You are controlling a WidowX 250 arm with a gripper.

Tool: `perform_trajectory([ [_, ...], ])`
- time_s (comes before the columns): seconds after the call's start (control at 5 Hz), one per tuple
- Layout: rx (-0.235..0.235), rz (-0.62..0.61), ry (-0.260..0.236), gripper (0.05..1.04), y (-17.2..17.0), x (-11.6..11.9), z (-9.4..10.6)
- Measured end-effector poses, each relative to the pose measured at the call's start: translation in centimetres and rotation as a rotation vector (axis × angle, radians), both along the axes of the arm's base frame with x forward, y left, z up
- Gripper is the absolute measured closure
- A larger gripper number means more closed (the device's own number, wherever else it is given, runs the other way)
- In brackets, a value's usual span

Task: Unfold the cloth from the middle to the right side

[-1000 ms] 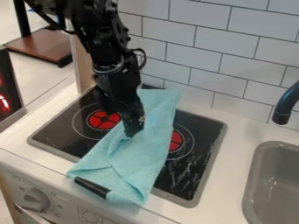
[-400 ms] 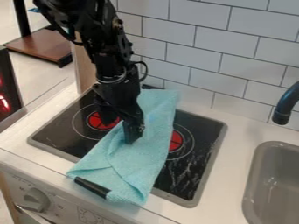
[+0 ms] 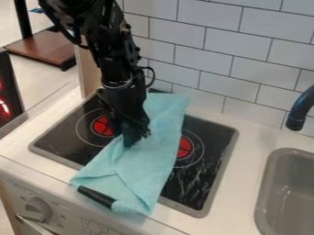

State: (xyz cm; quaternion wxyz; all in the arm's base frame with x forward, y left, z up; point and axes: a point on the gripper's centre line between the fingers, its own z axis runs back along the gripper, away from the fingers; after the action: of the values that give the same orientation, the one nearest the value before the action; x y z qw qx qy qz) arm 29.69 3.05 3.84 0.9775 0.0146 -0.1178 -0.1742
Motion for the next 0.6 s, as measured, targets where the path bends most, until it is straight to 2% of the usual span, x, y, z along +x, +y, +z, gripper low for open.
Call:
perform_trajectory([
  [0.2, 0.000, -0.003, -0.002, 0.950, -0.01, 0.03, 0.01],
  [0.4, -0.004, -0.010, -0.006, 1.033, -0.05, 0.08, 0.02],
  [0.6, -0.016, -0.021, 0.000, 1.035, 0.20, -0.08, 0.11],
])
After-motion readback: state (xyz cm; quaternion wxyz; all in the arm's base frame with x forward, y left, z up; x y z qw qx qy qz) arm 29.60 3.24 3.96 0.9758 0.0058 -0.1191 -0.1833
